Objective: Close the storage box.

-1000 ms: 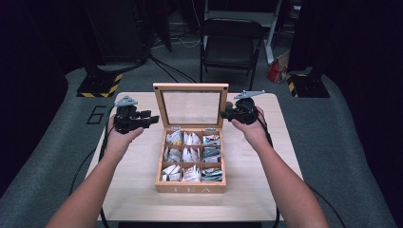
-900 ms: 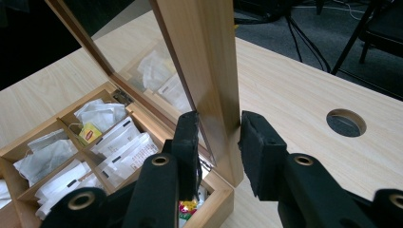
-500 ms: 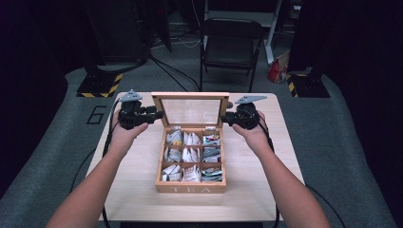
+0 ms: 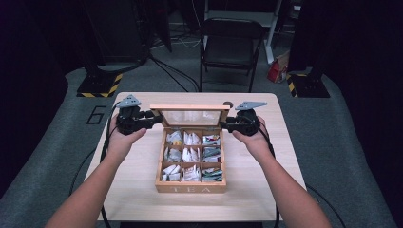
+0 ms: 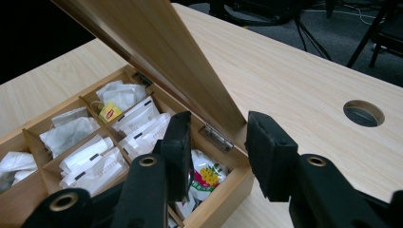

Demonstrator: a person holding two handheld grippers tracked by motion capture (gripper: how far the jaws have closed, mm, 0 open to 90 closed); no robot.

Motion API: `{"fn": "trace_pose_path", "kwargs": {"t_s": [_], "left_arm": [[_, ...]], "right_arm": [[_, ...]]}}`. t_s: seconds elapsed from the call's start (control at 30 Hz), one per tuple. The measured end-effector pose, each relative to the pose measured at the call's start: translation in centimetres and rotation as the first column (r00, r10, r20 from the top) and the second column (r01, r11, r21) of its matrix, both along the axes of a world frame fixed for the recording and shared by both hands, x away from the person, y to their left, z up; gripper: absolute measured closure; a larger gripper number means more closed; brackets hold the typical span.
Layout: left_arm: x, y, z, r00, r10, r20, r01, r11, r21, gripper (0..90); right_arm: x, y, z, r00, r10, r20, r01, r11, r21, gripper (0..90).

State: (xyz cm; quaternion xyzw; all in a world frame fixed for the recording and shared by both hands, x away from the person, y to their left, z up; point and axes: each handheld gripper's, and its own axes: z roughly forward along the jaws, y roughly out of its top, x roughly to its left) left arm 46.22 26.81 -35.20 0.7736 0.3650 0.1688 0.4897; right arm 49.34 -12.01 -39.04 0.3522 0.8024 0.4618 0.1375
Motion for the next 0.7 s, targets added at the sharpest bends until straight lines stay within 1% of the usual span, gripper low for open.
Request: {"fn": "trace_pose_path", "kwargs": {"t_s": [0.13, 0.17, 0.2, 0.27, 0.3, 0.33, 0.37, 0.4, 0.43, 0.5, 0.57, 0.63, 0.7], "left_arm": [[-0.5, 0.1, 0.0, 1.0000, -0.009, -0.002, 0.009, 1.0000, -0.002, 58.2], [-0.7, 0.1, 0.0, 0.9999, -0.009, 0.005, 0.009, 1.0000, -0.005, 58.2], [-0.9, 0.2, 0.1, 0.9999, -0.011, 0.002, 0.011, 0.9998, -0.014, 57.9], [-1.1, 0.2, 0.1, 0.9999, -0.013, 0.001, 0.013, 0.9997, -0.019, 57.6], [-1.3, 0.2, 0.2, 0.9999, -0.014, -0.004, 0.014, 0.9998, -0.015, 57.5], [-1.4, 0.2, 0.2, 0.9999, -0.014, 0.000, 0.014, 0.9998, -0.011, 57.4], [-1.6, 0.2, 0.1, 0.9999, -0.014, -0.005, 0.014, 0.9998, -0.012, 57.3], [-1.6, 0.2, 0.1, 0.9999, -0.017, -0.001, 0.017, 0.9998, -0.010, 57.0], [-1.8, 0.2, 0.2, 0.9998, -0.018, -0.007, 0.018, 0.9998, -0.011, 56.8], [-2.2, 0.2, 0.2, 0.9997, -0.022, -0.005, 0.022, 0.9997, -0.013, 56.6], [-2.6, 0.3, 0.3, 0.9996, -0.029, -0.001, 0.029, 0.9995, -0.012, 56.5], [-3.0, 0.4, 0.4, 0.9994, -0.033, 0.006, 0.033, 0.9994, -0.012, 56.5], [-3.4, 0.4, 0.5, 0.9992, -0.040, 0.007, 0.040, 0.9991, -0.011, 56.5]], "right_arm": [[-0.7, -0.1, 0.0, 0.9999, 0.005, 0.011, -0.005, 1.000, 0.003, 60.3], [-0.8, -0.2, 0.0, 1.0000, 0.003, 0.008, -0.003, 1.000, 0.005, 60.2], [-1.0, -0.2, 0.0, 0.9999, 0.005, 0.009, -0.005, 1.000, 0.008, 59.8], [-1.3, -0.3, 0.1, 0.9998, 0.010, 0.015, -0.010, 1.000, 0.012, 58.8], [-1.4, -0.3, 0.1, 0.9997, 0.012, 0.020, -0.013, 1.000, 0.012, 58.8], [-1.7, -0.3, 0.0, 0.9997, 0.012, 0.023, -0.012, 1.000, 0.010, 58.8], [-1.8, -0.3, 0.0, 0.9996, 0.014, 0.024, -0.015, 1.000, 0.009, 58.8], [-2.0, -0.3, -0.1, 0.9997, 0.014, 0.022, -0.014, 1.000, 0.010, 58.8], [-2.2, -0.3, -0.2, 0.9995, 0.018, 0.025, -0.018, 1.000, 0.007, 58.6], [-2.6, -0.4, -0.3, 0.9995, 0.020, 0.023, -0.020, 1.000, 0.012, 57.8], [-3.0, -0.4, -0.2, 0.9995, 0.019, 0.025, -0.020, 1.000, 0.020, 57.7], [-3.5, -0.5, 0.0, 0.9989, 0.018, 0.044, -0.019, 1.000, 0.019, 57.7], [-4.0, -0.6, 0.2, 0.9988, 0.019, 0.045, -0.021, 0.999, 0.027, 57.7]]}}
